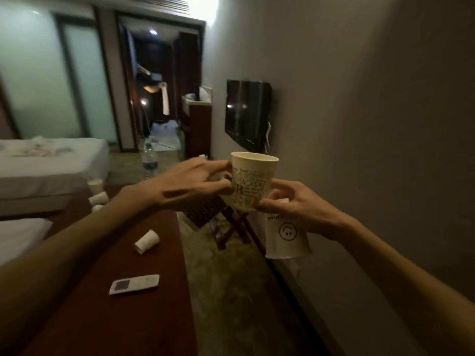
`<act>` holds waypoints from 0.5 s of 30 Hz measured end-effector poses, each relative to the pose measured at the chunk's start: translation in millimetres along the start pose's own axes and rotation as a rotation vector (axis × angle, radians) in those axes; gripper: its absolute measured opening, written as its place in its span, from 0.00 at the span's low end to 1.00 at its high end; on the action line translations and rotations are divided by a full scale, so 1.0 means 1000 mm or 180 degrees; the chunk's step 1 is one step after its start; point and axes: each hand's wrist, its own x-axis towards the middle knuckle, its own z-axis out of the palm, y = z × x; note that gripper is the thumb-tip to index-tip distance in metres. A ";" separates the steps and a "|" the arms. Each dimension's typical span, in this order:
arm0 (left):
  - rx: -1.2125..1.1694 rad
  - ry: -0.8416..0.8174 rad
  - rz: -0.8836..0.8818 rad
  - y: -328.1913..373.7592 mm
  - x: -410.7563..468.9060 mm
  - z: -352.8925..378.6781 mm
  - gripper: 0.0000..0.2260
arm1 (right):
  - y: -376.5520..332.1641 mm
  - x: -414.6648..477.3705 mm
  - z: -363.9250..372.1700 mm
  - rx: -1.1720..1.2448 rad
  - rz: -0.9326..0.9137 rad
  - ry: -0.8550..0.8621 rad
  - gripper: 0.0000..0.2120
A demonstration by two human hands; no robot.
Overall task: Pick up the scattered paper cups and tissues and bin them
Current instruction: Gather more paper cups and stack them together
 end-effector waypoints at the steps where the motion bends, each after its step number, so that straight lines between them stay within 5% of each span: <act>1: -0.0157 0.0098 0.0004 -0.007 -0.003 -0.014 0.27 | -0.014 0.011 -0.004 0.0005 -0.0113 -0.0093 0.22; 6: -0.0414 0.0632 0.0112 -0.046 -0.008 -0.030 0.15 | -0.039 0.054 -0.009 -0.0077 -0.0391 -0.0431 0.20; 15: -0.0185 0.0840 0.0133 -0.116 0.066 0.029 0.25 | 0.029 0.134 -0.026 -0.0481 -0.0108 -0.0498 0.13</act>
